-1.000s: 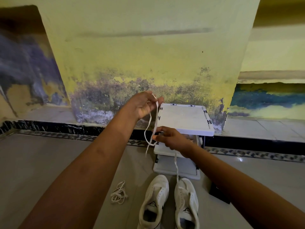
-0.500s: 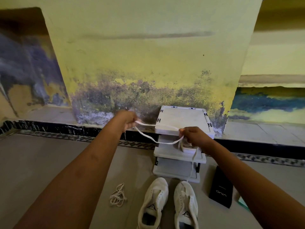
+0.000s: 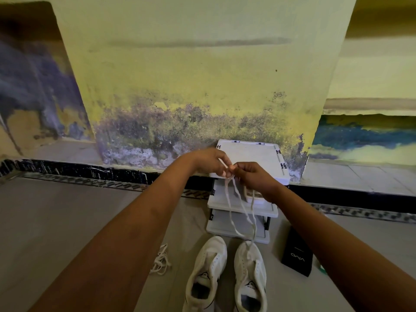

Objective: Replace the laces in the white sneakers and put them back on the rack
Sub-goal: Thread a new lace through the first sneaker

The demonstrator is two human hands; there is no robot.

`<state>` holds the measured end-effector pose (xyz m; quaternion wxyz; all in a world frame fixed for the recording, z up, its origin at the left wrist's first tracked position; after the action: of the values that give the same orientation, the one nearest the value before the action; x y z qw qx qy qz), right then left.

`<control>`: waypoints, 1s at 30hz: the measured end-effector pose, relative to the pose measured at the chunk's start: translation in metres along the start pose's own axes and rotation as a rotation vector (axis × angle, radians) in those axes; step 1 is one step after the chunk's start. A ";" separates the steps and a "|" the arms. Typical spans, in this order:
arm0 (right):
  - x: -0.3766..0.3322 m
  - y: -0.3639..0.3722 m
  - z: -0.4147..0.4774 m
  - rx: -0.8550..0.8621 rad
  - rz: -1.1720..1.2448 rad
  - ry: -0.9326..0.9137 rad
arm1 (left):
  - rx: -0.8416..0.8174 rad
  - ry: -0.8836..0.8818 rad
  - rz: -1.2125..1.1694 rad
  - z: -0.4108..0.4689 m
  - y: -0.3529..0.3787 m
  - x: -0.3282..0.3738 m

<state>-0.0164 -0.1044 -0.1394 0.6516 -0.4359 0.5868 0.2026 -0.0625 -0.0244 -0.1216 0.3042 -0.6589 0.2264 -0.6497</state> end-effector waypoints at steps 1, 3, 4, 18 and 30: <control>-0.001 0.000 -0.001 -0.005 0.002 -0.005 | 0.009 0.010 -0.011 0.000 0.003 -0.001; 0.000 -0.002 -0.001 -0.004 -0.006 -0.010 | 0.047 0.037 -0.058 0.001 0.006 -0.003; 0.001 -0.005 -0.001 0.007 -0.013 -0.008 | 0.068 0.048 -0.080 0.001 0.007 -0.003; 0.018 -0.027 0.006 0.101 0.169 0.218 | 0.401 0.005 -0.273 -0.003 -0.024 -0.011; 0.020 -0.039 0.011 0.202 0.250 0.200 | 0.245 0.055 -0.255 0.013 0.019 -0.007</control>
<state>0.0244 -0.1212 -0.1459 0.6004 -0.3101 0.7154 0.1778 -0.0481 -0.0316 -0.1394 0.2911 -0.6223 0.0686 -0.7234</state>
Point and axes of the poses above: each hand's wrist, its own z-axis towards the middle knuckle, its own y-axis out of the palm, x = y × z, the point moved 10 cm from there along z, towards the middle knuckle, and after that the axes turned 15 degrees about y, right-handed, at the moved point
